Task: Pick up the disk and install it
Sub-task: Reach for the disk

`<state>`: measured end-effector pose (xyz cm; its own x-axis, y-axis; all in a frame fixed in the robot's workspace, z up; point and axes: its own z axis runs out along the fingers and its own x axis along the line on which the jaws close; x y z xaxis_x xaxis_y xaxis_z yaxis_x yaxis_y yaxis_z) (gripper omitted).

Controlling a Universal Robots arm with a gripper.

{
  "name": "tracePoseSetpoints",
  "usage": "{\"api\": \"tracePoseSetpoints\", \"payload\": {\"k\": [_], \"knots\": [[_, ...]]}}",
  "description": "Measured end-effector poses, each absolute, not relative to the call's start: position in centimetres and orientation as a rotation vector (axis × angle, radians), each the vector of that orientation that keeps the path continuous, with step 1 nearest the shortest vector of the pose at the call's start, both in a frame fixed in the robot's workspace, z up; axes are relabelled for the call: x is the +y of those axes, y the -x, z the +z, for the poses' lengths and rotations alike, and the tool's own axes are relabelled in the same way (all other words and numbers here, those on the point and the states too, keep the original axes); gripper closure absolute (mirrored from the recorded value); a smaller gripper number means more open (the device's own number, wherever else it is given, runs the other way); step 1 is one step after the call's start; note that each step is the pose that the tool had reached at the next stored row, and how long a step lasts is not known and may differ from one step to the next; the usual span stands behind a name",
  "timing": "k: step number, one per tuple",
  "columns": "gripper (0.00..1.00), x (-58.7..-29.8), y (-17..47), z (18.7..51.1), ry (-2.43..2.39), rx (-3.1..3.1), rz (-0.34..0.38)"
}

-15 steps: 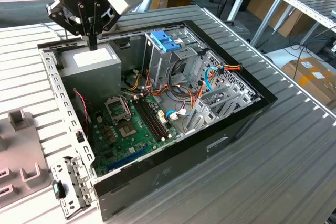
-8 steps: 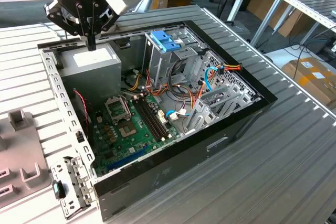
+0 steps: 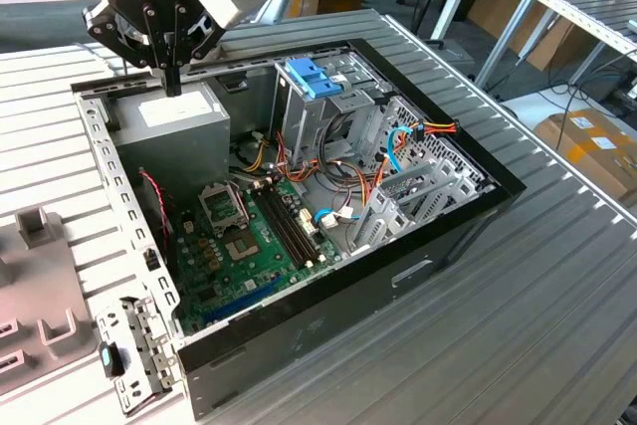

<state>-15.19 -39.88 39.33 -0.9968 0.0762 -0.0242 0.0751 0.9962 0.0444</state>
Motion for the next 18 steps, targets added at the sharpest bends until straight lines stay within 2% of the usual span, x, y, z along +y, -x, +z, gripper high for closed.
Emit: {"api": "tracePoseSetpoints", "payload": {"k": [18], "knots": [[0.89, -39.9, 17.9, 39.3, -0.118, 3.113, 0.068]]}}
